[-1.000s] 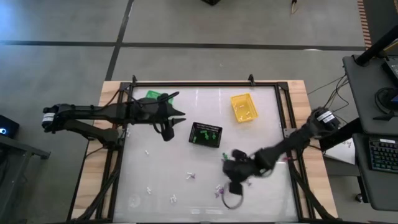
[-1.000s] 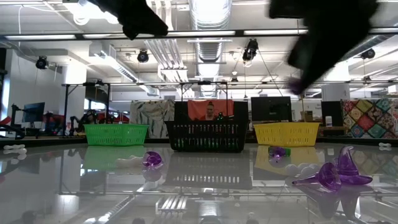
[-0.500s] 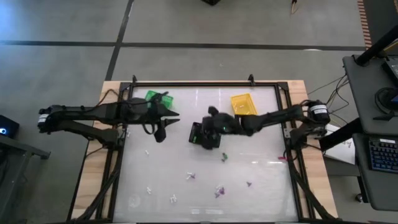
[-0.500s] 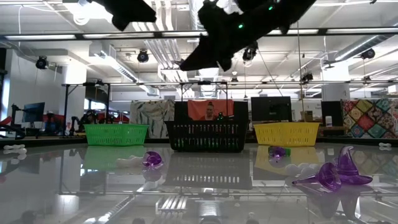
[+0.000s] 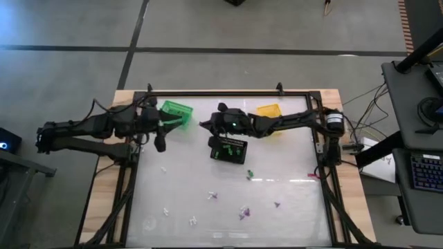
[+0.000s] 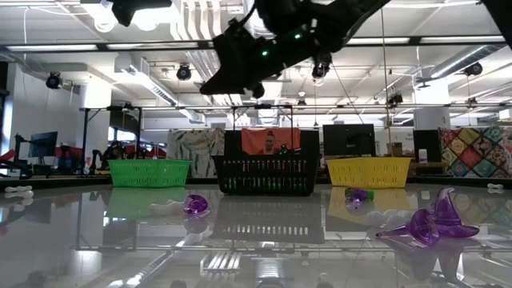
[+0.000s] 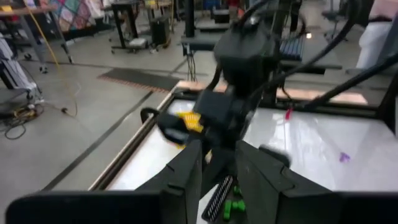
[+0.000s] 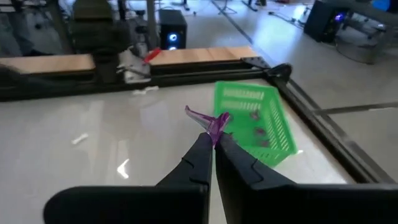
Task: Sort Halloween decoration
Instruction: Put the purple witch hat toy into the green bin, then put the white bone toy into the yellow bin
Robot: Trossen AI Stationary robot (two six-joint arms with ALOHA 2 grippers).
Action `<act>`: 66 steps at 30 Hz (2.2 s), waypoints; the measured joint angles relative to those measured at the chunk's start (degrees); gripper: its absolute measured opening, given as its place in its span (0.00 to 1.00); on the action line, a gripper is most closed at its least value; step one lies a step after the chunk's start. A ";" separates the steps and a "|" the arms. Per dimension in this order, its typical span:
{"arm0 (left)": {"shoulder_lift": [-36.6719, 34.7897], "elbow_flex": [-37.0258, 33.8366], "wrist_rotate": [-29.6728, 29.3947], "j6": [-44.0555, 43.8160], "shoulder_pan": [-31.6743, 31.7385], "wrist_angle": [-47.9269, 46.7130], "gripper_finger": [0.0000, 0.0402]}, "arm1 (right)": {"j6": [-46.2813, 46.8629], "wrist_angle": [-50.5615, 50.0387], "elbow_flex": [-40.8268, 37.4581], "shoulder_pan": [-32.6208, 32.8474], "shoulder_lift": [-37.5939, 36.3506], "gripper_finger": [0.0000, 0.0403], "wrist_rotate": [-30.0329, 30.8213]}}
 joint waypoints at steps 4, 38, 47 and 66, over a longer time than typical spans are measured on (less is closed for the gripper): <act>-3.20 -1.65 -0.04 -0.74 0.00 -0.03 0.20 | -0.28 -1.30 6.19 -1.69 5.00 0.02 0.33; -8.66 -4.47 -0.04 0.24 0.00 0.17 0.20 | 5.99 -18.36 44.43 -5.15 32.20 0.03 1.70; -8.66 -4.47 -0.04 0.29 0.00 0.18 0.20 | 8.35 -20.26 44.39 -5.68 32.02 0.21 1.24; -4.61 -4.47 0.63 -11.53 -0.02 -11.55 0.20 | 5.24 -43.84 41.29 -0.94 20.07 0.28 -1.36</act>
